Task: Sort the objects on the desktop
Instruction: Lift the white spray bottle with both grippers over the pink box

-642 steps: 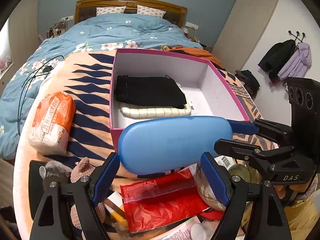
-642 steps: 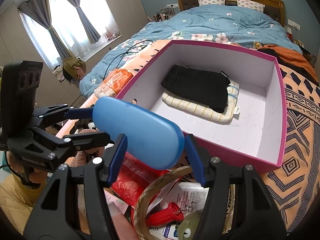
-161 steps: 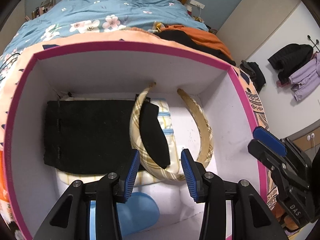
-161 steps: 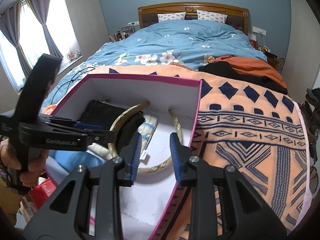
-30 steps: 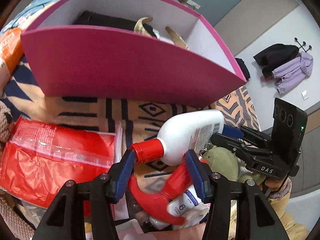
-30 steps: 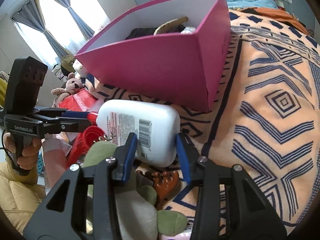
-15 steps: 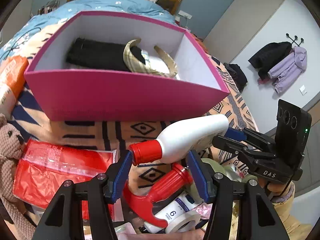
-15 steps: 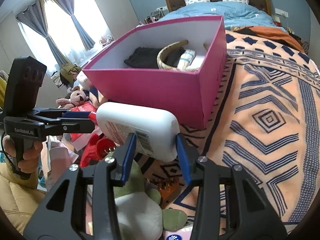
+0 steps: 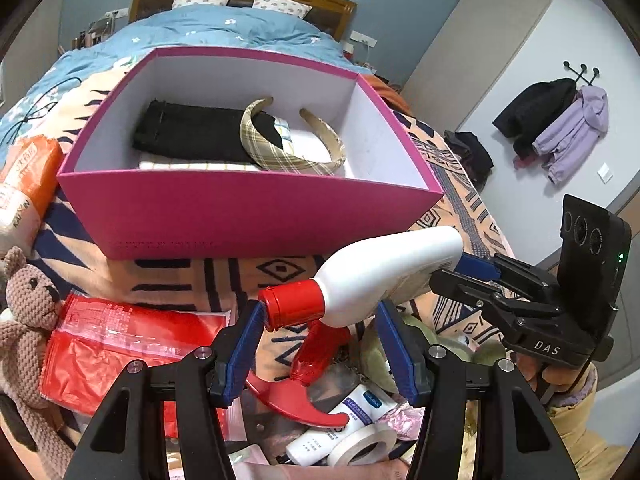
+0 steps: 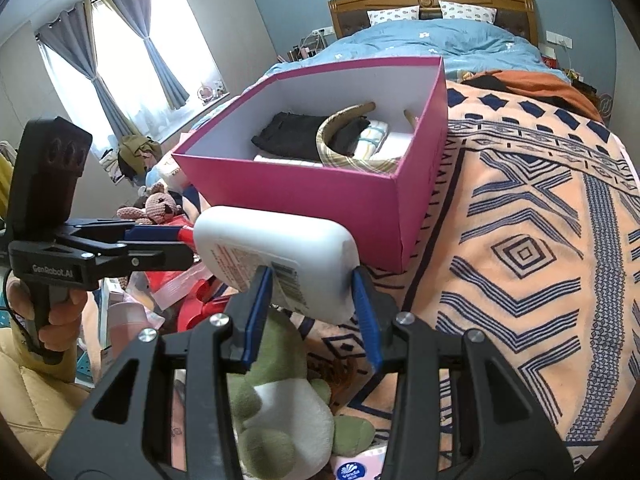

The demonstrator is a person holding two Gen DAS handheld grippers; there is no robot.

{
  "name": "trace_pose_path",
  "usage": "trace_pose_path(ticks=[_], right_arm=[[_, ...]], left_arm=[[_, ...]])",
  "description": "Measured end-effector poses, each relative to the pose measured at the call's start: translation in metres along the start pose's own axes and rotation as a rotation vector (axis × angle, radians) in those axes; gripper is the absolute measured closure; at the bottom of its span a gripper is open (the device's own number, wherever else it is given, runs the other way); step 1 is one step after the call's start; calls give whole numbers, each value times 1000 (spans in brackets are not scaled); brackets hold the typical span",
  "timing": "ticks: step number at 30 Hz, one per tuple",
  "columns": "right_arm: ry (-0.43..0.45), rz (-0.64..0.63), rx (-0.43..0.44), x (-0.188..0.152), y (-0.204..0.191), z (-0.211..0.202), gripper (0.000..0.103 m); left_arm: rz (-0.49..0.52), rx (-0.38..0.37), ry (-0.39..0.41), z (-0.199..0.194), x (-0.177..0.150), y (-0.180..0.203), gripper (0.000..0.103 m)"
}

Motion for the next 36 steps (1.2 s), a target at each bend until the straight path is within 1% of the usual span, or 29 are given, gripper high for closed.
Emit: trace_pose_path(ticks=[10, 21, 36], right_arm=[[29, -11, 0, 4, -9, -11, 59], [64, -35, -8, 12, -21, -27, 60], [94, -34, -9, 30, -22, -38, 59]], left_arm=[[17, 8, 32, -12, 2, 3, 45], [37, -6, 70, -30, 8, 9, 45], [76, 0, 102, -42, 26, 15, 45]])
Point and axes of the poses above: each gripper's, at about its wrist camera, not at the fingertips, and z roughly the way its jaws point, y to its right, x to its top, the point moved 7 cm from there along z, roughly the way its jaws point, and after that the axes turned 2 degrees about z, right-handed, at the moved point
